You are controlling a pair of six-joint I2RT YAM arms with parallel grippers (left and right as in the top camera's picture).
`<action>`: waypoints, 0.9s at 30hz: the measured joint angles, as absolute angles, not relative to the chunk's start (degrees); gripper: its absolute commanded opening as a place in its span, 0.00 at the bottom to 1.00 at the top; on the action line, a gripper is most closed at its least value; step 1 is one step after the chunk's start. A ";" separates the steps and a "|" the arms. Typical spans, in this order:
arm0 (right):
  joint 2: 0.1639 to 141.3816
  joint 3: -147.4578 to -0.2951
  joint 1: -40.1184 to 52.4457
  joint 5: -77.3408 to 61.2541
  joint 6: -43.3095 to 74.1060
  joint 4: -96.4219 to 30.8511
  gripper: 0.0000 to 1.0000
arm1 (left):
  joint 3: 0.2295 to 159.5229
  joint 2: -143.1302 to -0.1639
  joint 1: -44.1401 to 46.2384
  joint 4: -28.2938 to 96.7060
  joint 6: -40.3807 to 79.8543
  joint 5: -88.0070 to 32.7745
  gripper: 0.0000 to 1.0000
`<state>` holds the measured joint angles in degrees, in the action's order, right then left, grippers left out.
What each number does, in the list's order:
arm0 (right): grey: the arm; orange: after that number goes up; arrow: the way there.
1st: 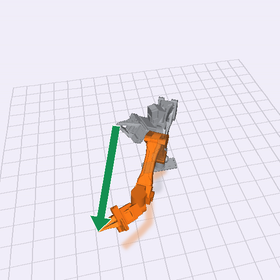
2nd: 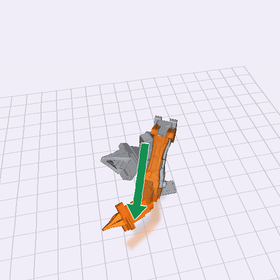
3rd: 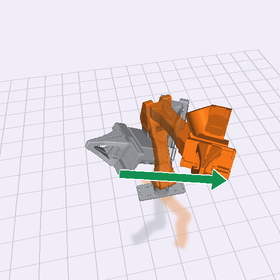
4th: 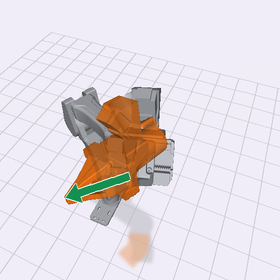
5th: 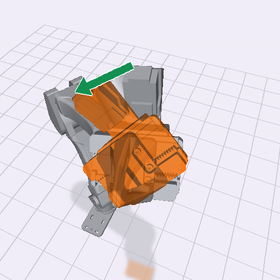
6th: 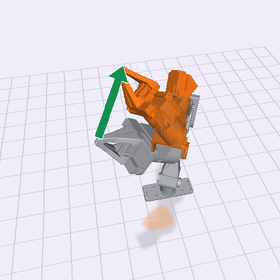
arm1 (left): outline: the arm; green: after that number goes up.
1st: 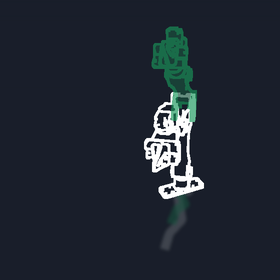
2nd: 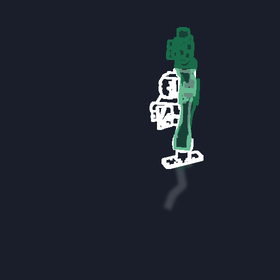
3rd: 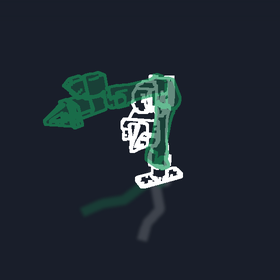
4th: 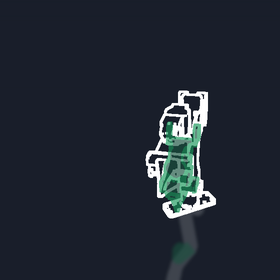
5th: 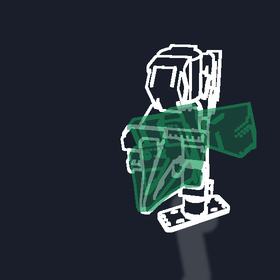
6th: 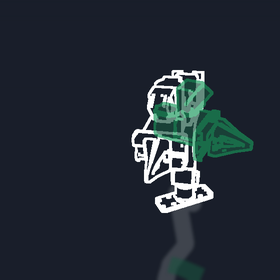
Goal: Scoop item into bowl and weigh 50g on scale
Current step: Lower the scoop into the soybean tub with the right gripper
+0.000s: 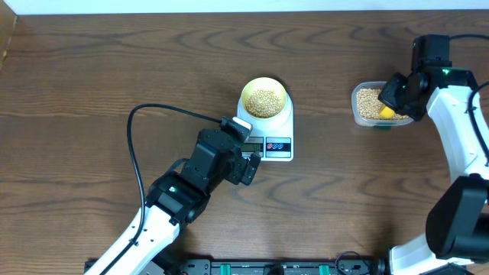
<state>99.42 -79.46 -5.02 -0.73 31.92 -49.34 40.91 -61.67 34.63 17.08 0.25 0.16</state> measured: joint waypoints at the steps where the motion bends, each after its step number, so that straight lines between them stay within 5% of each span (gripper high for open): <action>1: 99.63 -79.46 -5.02 -0.89 32.05 -49.23 0.22 | 40.93 -61.67 34.63 17.08 0.25 0.16 0.98; 8: 99.96 -79.46 -5.13 -1.69 32.32 -48.99 0.64 | 40.91 -61.67 34.65 17.08 0.25 0.16 0.98; 12: 99.98 -79.46 -5.82 -1.85 31.75 -49.04 0.99 | 40.91 -61.67 34.63 17.08 0.25 0.16 0.98; 27: 99.98 -79.46 -9.91 -1.91 20.27 -51.03 0.99 | 40.91 -61.67 34.63 17.08 0.25 0.16 0.98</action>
<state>99.98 -79.46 -9.91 -1.91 20.27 -51.03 40.91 -61.67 34.63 17.08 0.25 0.16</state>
